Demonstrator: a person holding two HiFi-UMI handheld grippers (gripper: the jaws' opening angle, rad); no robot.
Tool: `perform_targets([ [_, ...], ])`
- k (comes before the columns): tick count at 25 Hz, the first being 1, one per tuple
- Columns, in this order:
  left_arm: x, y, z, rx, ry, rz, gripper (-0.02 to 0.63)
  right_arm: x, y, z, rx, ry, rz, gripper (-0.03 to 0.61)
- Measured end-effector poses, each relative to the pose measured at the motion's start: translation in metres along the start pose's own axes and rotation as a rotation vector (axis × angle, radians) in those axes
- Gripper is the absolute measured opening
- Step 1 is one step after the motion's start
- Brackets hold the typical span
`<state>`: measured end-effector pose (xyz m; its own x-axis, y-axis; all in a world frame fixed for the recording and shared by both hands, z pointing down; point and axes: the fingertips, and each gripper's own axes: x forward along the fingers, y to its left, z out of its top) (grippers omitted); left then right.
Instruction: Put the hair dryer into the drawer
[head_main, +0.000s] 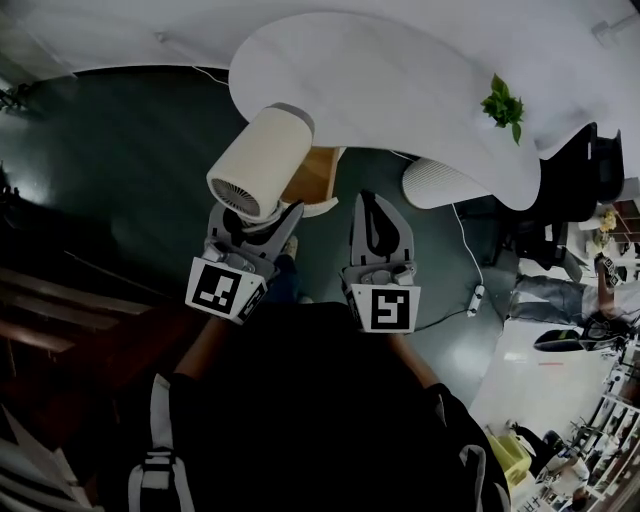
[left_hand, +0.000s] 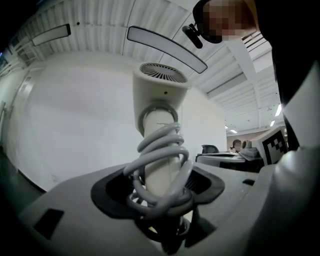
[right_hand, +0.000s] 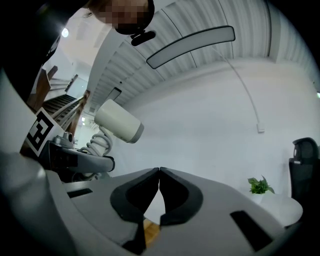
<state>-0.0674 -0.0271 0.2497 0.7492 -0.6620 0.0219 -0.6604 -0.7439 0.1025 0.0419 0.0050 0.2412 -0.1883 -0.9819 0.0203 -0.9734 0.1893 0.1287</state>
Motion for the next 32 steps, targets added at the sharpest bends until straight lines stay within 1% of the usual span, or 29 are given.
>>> perform_targets([
  [5,0.041,0.033,-0.005,0.006,0.008,-0.024,0.287,0.049,-0.014,-0.012,0.009,0.009,-0.013,0.023],
  [8,0.061,0.049,-0.013,0.027,0.056,-0.032,0.287,0.074,-0.020,-0.017,-0.004,0.009,-0.010,0.023],
  [10,0.073,0.056,-0.017,0.019,0.072,-0.055,0.287,0.088,-0.024,-0.022,0.004,0.012,-0.018,0.023],
  [12,0.086,0.060,-0.020,-0.001,0.068,-0.082,0.287,0.098,-0.030,-0.030,0.007,0.030,-0.029,0.023],
  [16,0.102,0.059,-0.033,-0.020,0.098,-0.124,0.287,0.109,-0.040,-0.045,0.024,0.050,-0.050,0.023],
  [18,0.104,0.057,-0.045,-0.033,0.137,-0.130,0.287,0.108,-0.040,-0.057,0.031,0.084,-0.038,0.023],
  [21,0.111,0.055,-0.059,-0.052,0.150,-0.149,0.287,0.114,-0.041,-0.074,0.027,0.108,-0.002,0.023],
  [23,0.117,0.055,-0.073,-0.057,0.178,-0.154,0.287,0.121,-0.046,-0.089,0.034,0.129,0.011,0.023],
  [26,0.118,0.055,-0.107,-0.070,0.281,-0.138,0.287,0.127,-0.048,-0.115,0.054,0.165,0.038,0.023],
  [30,0.120,0.049,-0.151,-0.121,0.358,-0.148,0.287,0.131,-0.048,-0.152,0.076,0.230,0.071,0.023],
  [32,0.123,0.048,-0.173,-0.139,0.385,-0.150,0.286,0.134,-0.048,-0.172,0.062,0.262,0.090,0.023],
])
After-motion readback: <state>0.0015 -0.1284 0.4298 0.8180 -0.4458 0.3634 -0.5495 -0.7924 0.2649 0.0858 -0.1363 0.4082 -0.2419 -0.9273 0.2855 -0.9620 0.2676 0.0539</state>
